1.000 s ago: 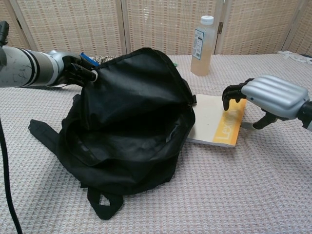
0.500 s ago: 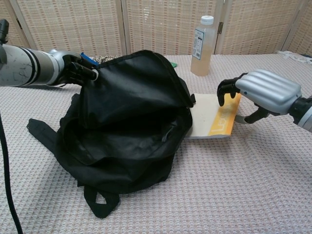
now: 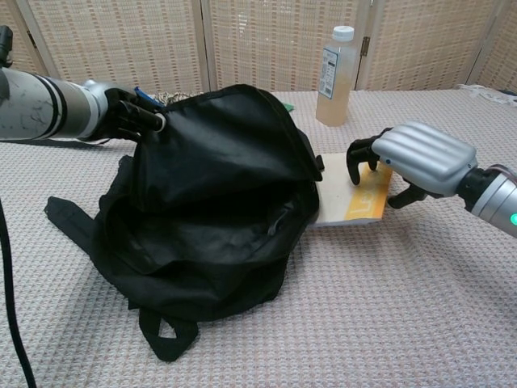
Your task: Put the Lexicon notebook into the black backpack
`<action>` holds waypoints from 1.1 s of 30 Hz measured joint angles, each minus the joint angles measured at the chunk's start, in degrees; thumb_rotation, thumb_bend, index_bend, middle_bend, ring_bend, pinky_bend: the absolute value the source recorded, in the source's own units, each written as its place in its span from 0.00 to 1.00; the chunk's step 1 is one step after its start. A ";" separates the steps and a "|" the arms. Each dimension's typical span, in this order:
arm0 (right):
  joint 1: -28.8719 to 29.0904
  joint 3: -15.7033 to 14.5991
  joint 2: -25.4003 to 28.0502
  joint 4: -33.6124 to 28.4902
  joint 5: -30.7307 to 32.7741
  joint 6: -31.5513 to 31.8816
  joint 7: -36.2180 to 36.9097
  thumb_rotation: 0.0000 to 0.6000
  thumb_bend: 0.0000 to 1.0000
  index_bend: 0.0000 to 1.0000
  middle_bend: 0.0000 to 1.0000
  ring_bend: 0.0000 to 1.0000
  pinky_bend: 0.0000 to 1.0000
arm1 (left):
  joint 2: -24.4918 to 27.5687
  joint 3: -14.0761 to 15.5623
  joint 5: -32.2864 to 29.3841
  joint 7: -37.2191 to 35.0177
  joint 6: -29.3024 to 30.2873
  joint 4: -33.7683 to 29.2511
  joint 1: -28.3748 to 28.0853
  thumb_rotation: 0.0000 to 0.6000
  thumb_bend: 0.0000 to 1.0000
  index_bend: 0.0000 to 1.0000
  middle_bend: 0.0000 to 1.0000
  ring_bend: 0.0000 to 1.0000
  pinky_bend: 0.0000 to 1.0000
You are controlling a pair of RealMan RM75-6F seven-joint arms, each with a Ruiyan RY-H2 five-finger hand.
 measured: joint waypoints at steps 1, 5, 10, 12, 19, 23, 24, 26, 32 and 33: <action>0.03 0.03 -0.10 0.17 0.05 0.10 0.17 1.00 0.43 0.58 0.38 0.44 0.40 | 0.09 0.03 0.02 0.00 -0.01 -0.07 0.02 1.00 0.77 0.71 0.42 0.29 0.11; -0.01 0.05 -0.29 0.83 0.11 0.92 0.72 1.00 0.43 0.72 0.39 0.44 0.40 | 0.44 0.04 0.34 -0.19 -0.05 -0.39 0.12 1.00 0.77 0.71 0.41 0.29 0.11; -0.53 -0.04 -0.03 1.36 -0.07 3.25 1.45 1.00 0.45 0.85 0.45 0.48 0.42 | 0.95 0.13 1.26 -0.33 -0.05 -1.45 0.28 1.00 0.77 0.71 0.42 0.29 0.11; -0.88 -0.10 0.27 1.47 -0.22 4.61 1.68 1.00 0.46 0.88 0.47 0.49 0.43 | 1.37 0.20 1.93 -0.39 -0.19 -2.54 0.41 1.00 0.77 0.71 0.41 0.29 0.11; -2.97 -0.10 3.44 -0.27 -0.99 12.40 2.67 1.00 0.48 0.91 0.50 0.52 0.43 | 3.34 0.21 3.70 -0.43 -0.86 -7.10 0.23 1.00 0.77 0.71 0.42 0.29 0.11; -4.18 0.22 6.69 -3.85 -1.83 18.50 2.85 1.00 0.47 0.93 0.51 0.53 0.45 | 4.11 -0.20 2.42 -0.05 -1.28 -7.79 -0.95 1.00 0.77 0.71 0.41 0.29 0.11; -4.45 0.34 7.56 -4.96 -2.08 20.02 2.81 1.00 0.47 0.93 0.51 0.53 0.45 | 4.20 -0.33 1.89 0.06 -1.32 -7.76 -1.32 1.00 0.77 0.71 0.41 0.29 0.11; -5.03 0.67 9.60 -7.95 -2.67 23.41 2.70 1.00 0.47 0.93 0.51 0.54 0.46 | 4.28 -0.56 0.62 0.53 -1.17 -7.40 -2.37 1.00 0.77 0.71 0.41 0.29 0.11; -6.13 1.67 14.43 -17.41 -5.16 30.95 2.56 1.00 0.48 0.95 0.51 0.55 0.48 | 3.92 -1.25 -4.78 2.14 -0.38 -4.33 -5.22 1.00 0.77 0.71 0.42 0.29 0.11; -6.21 1.78 15.03 -18.78 -5.68 31.85 2.60 1.00 0.48 0.95 0.51 0.55 0.48 | 3.83 -1.37 -5.74 2.48 -0.15 -3.61 -5.69 1.00 0.77 0.71 0.42 0.29 0.11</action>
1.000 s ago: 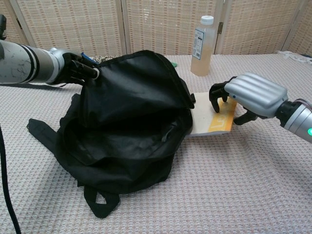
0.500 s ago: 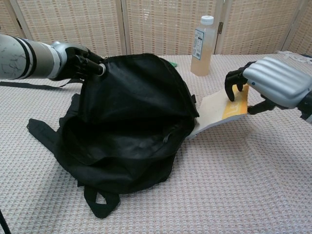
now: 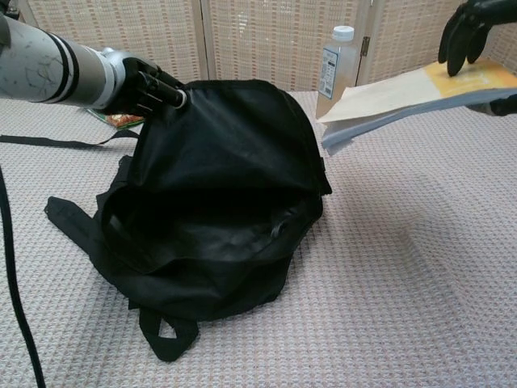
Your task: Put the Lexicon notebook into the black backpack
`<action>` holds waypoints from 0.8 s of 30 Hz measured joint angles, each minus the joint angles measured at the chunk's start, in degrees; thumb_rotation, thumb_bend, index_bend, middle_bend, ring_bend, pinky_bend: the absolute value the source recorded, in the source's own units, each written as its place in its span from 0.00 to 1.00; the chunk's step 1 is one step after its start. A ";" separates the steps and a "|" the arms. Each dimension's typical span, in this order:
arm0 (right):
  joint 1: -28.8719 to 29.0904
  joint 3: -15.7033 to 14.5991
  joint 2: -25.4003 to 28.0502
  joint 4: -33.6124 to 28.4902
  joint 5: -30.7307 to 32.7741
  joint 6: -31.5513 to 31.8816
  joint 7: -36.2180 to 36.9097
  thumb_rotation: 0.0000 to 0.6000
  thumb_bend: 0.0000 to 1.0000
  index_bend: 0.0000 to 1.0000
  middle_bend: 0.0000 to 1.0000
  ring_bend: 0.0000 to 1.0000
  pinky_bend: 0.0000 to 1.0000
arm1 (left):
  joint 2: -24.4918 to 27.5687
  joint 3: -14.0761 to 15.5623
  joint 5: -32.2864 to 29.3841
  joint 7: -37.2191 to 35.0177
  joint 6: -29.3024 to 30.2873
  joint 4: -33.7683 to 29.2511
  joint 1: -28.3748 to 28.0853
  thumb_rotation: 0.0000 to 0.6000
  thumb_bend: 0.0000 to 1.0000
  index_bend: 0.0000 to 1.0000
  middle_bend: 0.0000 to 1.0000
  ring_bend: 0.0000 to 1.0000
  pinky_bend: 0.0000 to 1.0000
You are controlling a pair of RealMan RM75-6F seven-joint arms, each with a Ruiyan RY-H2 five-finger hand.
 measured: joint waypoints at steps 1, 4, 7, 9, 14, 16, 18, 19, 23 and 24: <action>-0.09 0.13 0.72 -1.79 -0.70 1.07 0.11 1.00 0.48 0.95 0.51 0.55 0.48 | -0.09 -0.15 -0.95 0.32 0.23 0.69 -0.44 1.00 0.77 0.71 0.42 0.29 0.11; -0.25 0.26 2.12 -6.16 -2.44 2.65 0.66 1.00 0.48 0.95 0.51 0.55 0.49 | -0.26 -0.80 -3.89 1.19 0.78 2.44 -1.58 1.00 0.77 0.71 0.41 0.29 0.11; -0.27 0.14 2.77 -10.22 -4.16 3.34 1.53 1.00 0.48 0.95 0.52 0.56 0.50 | -0.24 -1.41 -6.10 1.87 0.90 3.31 -2.21 1.00 0.77 0.71 0.42 0.29 0.11; -0.10 -0.12 2.74 -12.00 -5.33 3.14 2.28 1.00 0.48 0.95 0.52 0.56 0.50 | -0.24 -1.76 -7.01 2.16 0.92 3.64 -2.45 1.00 0.77 0.71 0.42 0.29 0.11; 1.05 -0.47 0.16 -13.59 -6.78 1.08 4.46 1.00 0.47 0.96 0.52 0.56 0.50 | -0.29 -1.82 -6.85 2.25 0.94 3.11 -2.38 1.00 0.77 0.70 0.41 0.29 0.11; 1.69 -0.46 -1.45 -13.58 -7.19 0.04 4.99 1.00 0.47 0.96 0.52 0.56 0.50 | -0.28 -1.84 -6.54 2.18 0.96 2.89 -2.31 1.00 0.77 0.70 0.41 0.29 0.11; 2.29 -0.47 -2.88 -13.34 -7.48 -1.10 5.43 1.00 0.47 0.96 0.52 0.56 0.50 | -0.28 -1.90 -6.18 2.06 1.05 2.67 -2.25 1.00 0.77 0.70 0.41 0.29 0.11; 2.70 -0.48 -3.85 -13.03 -7.63 -1.90 5.68 1.00 0.48 0.96 0.52 0.56 0.50 | -0.29 -1.92 -6.02 1.99 1.08 2.59 -2.23 1.00 0.77 0.70 0.41 0.29 0.11; 3.93 -0.55 -7.10 -11.61 -7.83 -4.25 7.05 1.00 0.48 0.96 0.52 0.56 0.50 | -0.35 -1.90 -5.38 1.81 1.07 2.20 -2.11 1.00 0.77 0.70 0.42 0.29 0.11; 4.20 -0.58 -7.86 -11.23 -7.79 -4.84 7.51 1.00 0.48 0.96 0.52 0.56 0.51 | -0.35 -1.87 -5.24 1.80 1.05 2.10 -2.08 1.00 0.77 0.70 0.42 0.29 0.11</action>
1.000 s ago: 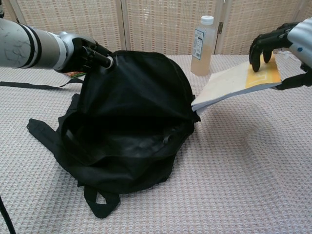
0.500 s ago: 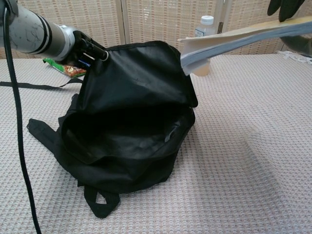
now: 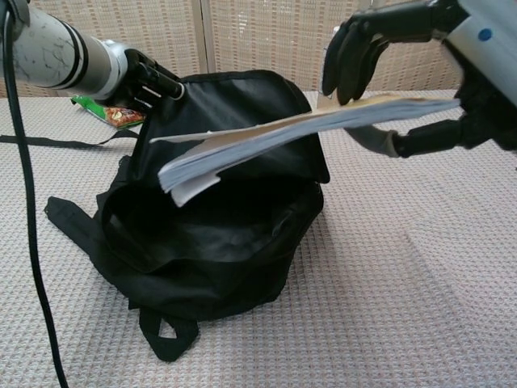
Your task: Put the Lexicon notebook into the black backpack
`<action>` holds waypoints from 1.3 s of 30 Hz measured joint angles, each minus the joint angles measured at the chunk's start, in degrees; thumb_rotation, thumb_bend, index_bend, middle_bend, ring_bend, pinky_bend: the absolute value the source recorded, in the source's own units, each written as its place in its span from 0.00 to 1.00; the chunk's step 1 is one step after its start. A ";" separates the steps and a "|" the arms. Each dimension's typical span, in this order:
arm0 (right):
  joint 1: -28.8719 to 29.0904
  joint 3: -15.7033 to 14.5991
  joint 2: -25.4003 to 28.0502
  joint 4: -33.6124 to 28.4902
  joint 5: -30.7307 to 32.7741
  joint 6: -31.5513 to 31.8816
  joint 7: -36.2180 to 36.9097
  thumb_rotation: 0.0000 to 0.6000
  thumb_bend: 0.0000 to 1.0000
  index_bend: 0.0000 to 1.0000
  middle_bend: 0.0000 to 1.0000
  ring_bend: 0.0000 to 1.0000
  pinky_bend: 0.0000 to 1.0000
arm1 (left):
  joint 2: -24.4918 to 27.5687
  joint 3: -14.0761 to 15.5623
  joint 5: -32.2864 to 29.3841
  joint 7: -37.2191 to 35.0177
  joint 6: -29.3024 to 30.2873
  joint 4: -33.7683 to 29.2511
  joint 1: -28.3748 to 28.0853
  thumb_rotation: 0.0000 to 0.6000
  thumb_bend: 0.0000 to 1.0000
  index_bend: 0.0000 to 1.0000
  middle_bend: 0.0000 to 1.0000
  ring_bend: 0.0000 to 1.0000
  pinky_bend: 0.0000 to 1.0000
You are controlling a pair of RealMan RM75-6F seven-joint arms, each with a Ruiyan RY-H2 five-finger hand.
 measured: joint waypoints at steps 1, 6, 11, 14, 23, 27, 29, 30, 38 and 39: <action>0.35 -0.04 -0.96 0.51 0.10 -0.80 0.75 1.00 0.48 0.96 0.52 0.56 0.51 | 0.00 0.02 0.10 -0.01 -0.05 -0.09 0.02 1.00 0.77 0.70 0.42 0.29 0.11; 1.75 0.01 -4.96 4.33 0.87 -3.92 2.64 1.00 0.47 0.96 0.52 0.57 0.51 | 0.31 -0.06 0.54 -0.21 -0.22 -0.89 0.18 1.00 0.77 0.70 0.41 0.29 0.11; 3.18 0.59 -9.93 9.81 2.60 -6.74 6.16 1.00 0.48 0.97 0.53 0.57 0.52 | 1.03 0.03 1.32 -0.41 -0.28 -2.55 0.55 1.00 0.77 0.70 0.42 0.29 0.11; 4.01 0.91 -12.76 13.65 3.30 -7.86 7.33 1.00 0.47 0.97 0.53 0.58 0.52 | 1.55 0.02 1.77 -0.68 -0.22 -3.80 0.79 1.00 0.77 0.70 0.42 0.29 0.11; 5.97 0.98 -20.84 27.77 5.22 -11.36 10.37 1.00 0.48 0.97 0.53 0.58 0.52 | 3.99 -0.40 1.52 -1.79 -0.66 -6.68 1.60 1.00 0.77 0.70 0.42 0.29 0.11; 6.70 0.88 -23.56 34.26 5.97 -12.63 10.08 1.00 0.48 0.97 0.53 0.58 0.53 | 5.35 -0.43 1.67 -2.35 -0.96 -8.26 2.21 1.00 0.77 0.70 0.42 0.29 0.11; 7.19 0.81 -24.84 37.58 6.35 -13.21 9.65 1.00 0.48 0.97 0.53 0.58 0.53 | 6.27 -0.58 1.69 -2.93 -1.52 -9.36 2.69 1.00 0.77 0.70 0.42 0.29 0.11; 7.42 0.77 -25.34 38.89 6.49 -13.41 9.36 1.00 0.49 0.97 0.54 0.58 0.53 | 6.72 -0.64 1.75 -3.20 -1.87 -9.90 2.92 1.00 0.77 0.70 0.41 0.29 0.11; 8.88 0.58 -28.29 46.89 7.79 -13.77 3.07 1.00 0.51 0.98 0.55 0.58 0.53 | 10.76 -0.14 4.37 -5.36 -4.30 -14.92 4.96 1.00 0.77 0.70 0.42 0.29 0.11; 9.05 0.52 -28.40 47.32 7.89 -13.91 2.08 1.00 0.51 0.98 0.55 0.58 0.53 | 11.13 -0.04 4.57 -5.70 -4.58 -15.30 5.10 1.00 0.77 0.70 0.42 0.29 0.11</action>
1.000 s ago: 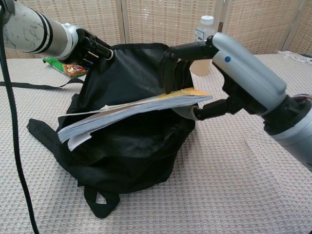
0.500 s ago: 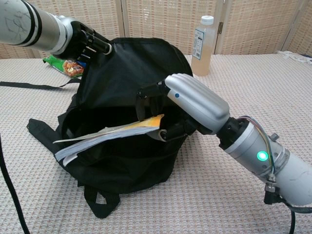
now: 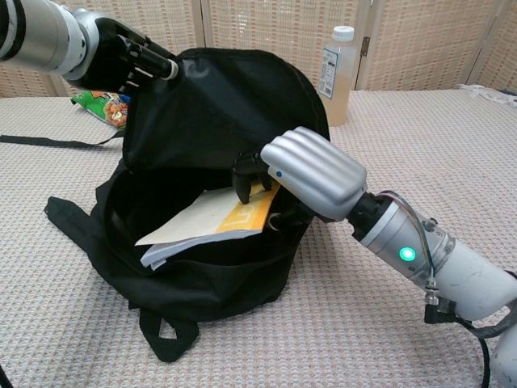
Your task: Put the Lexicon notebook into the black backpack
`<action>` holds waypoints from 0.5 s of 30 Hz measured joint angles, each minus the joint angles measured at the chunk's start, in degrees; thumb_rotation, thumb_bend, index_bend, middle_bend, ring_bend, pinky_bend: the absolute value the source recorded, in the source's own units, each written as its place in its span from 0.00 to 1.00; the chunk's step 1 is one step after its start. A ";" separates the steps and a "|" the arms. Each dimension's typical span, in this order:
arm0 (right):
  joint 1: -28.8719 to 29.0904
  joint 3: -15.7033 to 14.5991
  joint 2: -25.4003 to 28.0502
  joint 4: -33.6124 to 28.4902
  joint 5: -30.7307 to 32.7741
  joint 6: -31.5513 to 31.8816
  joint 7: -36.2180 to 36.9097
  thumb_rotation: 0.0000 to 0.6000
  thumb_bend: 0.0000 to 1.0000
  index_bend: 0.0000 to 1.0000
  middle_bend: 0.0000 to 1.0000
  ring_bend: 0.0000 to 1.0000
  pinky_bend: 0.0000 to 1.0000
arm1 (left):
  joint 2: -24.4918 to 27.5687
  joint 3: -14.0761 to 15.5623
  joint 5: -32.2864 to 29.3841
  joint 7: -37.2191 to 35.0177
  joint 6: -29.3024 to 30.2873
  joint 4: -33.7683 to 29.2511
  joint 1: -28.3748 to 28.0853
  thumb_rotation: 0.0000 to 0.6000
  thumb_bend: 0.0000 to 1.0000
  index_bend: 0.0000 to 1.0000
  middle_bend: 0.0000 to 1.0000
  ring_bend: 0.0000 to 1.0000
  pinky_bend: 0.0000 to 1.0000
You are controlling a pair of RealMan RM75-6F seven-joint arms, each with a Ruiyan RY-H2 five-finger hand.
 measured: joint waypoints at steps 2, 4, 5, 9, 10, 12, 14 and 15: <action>0.41 -0.18 -0.17 0.83 0.21 -0.54 -2.42 1.00 0.51 0.98 0.55 0.58 0.53 | 0.63 0.26 0.45 -0.69 -0.45 -0.63 0.16 1.00 0.77 0.70 0.42 0.29 0.11; 0.87 -0.43 -0.28 1.43 0.35 -0.97 -4.94 1.00 0.51 0.98 0.55 0.58 0.53 | 0.98 0.50 0.71 -1.18 -0.69 -0.96 0.16 1.00 0.77 0.70 0.41 0.29 0.11; 1.08 -0.55 -0.31 1.66 0.38 -1.15 -6.08 1.00 0.51 0.98 0.55 0.58 0.53 | 1.15 0.60 0.77 -1.52 -0.84 -1.12 0.12 1.00 0.77 0.70 0.41 0.29 0.11; 2.05 -0.89 -0.48 2.46 0.67 -2.37 -11.47 1.00 0.51 0.98 0.55 0.59 0.52 | 1.92 0.95 0.69 -2.51 -1.59 -1.64 -0.10 1.00 0.77 0.70 0.42 0.29 0.11; 2.38 -0.95 -0.53 2.63 0.82 -2.87 -13.20 1.00 0.51 0.98 0.55 0.59 0.52 | 2.10 1.10 0.72 -2.68 -1.71 -1.79 -0.17 1.00 0.77 0.70 0.41 0.29 0.11; 2.90 -0.97 -0.64 2.77 1.12 -3.71 -15.74 1.00 0.51 0.99 0.55 0.60 0.52 | 2.47 1.38 0.82 -3.09 -1.98 -2.14 -0.33 1.00 0.77 0.70 0.42 0.29 0.11; 3.54 -0.74 -0.87 2.70 1.83 -4.90 -18.39 1.00 0.51 0.99 0.55 0.60 0.52 | 2.78 1.73 0.96 -3.52 -2.15 -2.42 -0.53 1.00 0.77 0.70 0.42 0.29 0.11; 3.81 -0.58 -1.00 2.54 2.23 -5.55 -19.18 1.00 0.51 0.99 0.55 0.59 0.51 | 2.84 1.87 1.02 -3.68 -2.16 -2.48 -0.61 1.00 0.77 0.70 0.42 0.29 0.11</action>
